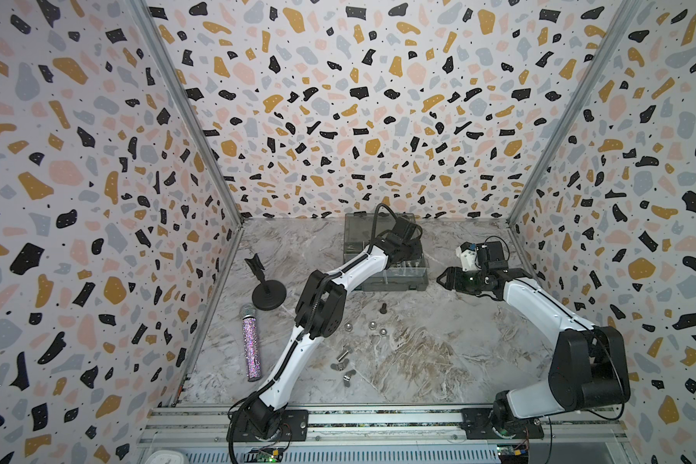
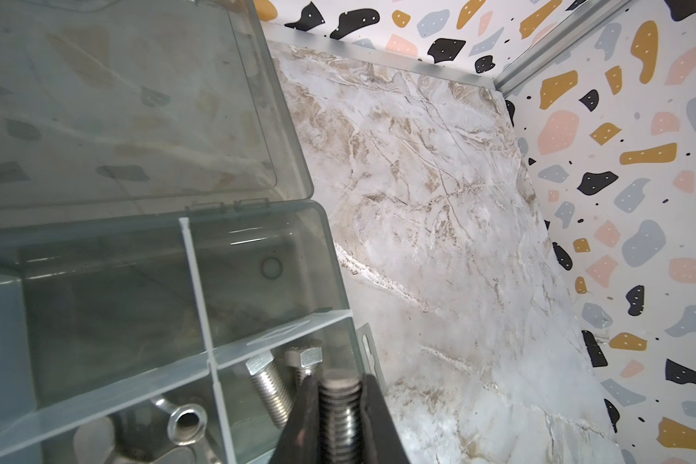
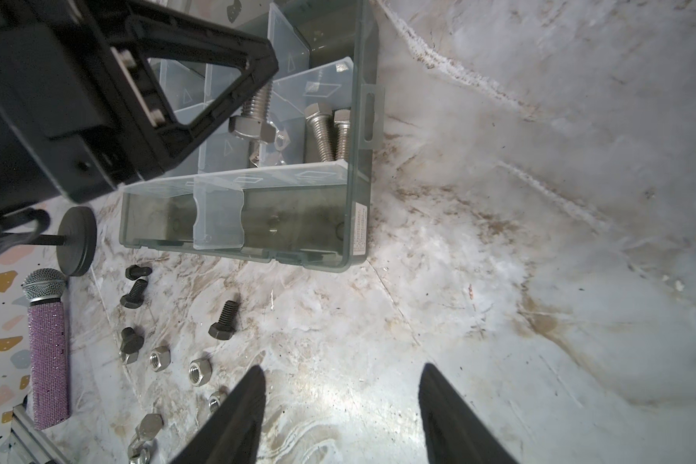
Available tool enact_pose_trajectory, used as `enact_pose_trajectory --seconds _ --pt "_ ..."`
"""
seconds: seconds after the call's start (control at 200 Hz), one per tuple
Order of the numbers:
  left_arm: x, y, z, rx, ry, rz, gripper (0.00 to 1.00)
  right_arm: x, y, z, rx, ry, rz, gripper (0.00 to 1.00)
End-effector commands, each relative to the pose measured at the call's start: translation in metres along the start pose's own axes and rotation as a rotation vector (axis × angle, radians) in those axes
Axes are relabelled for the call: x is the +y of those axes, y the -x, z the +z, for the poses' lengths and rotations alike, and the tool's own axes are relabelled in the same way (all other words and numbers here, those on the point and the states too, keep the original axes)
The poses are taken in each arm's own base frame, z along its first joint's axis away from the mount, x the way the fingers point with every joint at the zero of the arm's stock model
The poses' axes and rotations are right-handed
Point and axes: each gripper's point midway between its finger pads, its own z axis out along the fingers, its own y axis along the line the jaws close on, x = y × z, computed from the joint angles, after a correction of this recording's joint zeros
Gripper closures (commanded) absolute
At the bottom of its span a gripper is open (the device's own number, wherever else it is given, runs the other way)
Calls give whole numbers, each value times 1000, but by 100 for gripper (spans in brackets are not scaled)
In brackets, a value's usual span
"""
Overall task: Sort the screws and nuts into containers
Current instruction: Place the screw into the container.
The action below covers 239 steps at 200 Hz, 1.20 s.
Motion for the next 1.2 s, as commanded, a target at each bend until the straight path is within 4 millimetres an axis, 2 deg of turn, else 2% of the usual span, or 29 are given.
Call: enact_pose_trajectory --seconds 0.0,0.185,0.365,0.506,0.551,0.591,0.646,0.751,0.836,0.941,1.011,1.096,1.176,1.181,1.186,1.191 --pt "-2 10 5 -42 -36 -7 90 7 12 -3 -21 29 -11 38" --pt "4 6 15 -33 -40 -22 88 11 13 -5 -23 48 -16 38" --pt "10 5 23 -27 -47 -32 82 12 14 -7 -27 48 -19 38" --pt "12 4 25 -17 -57 -33 61 12 13 -7 -25 49 -23 37" --pt "11 4 24 -15 -63 -29 50 12 11 -6 -21 50 -24 37" --pt "7 5 22 -15 -74 -23 40 12 11 -7 -22 52 -24 37" --pt "0 8 15 -17 -93 -8 34 12 10 -8 -21 52 -24 37" --pt "-13 25 -9 -56 -102 24 28 14 10 -12 -33 53 -25 37" --pt "-25 40 -40 -97 -103 51 24 17 8 -15 -39 56 -31 37" --pt "-29 44 -79 -130 -68 88 23 25 1 -13 -27 57 -62 37" --pt "-22 35 -105 -133 -21 104 21 31 -6 -10 -9 47 -82 37" --pt "-4 18 -143 -135 53 115 18 43 -18 -9 10 60 -107 37" --pt "26 -7 -174 -131 146 116 17 57 -33 -10 28 83 -135 37" --pt "34 -17 -170 -109 165 117 17 58 -34 -10 28 84 -137 36" --pt "30 -11 -178 -131 157 115 17 59 -34 -11 28 86 -138 37" --pt "32 -13 -180 -129 161 115 17 60 -35 -11 30 88 -140 36"
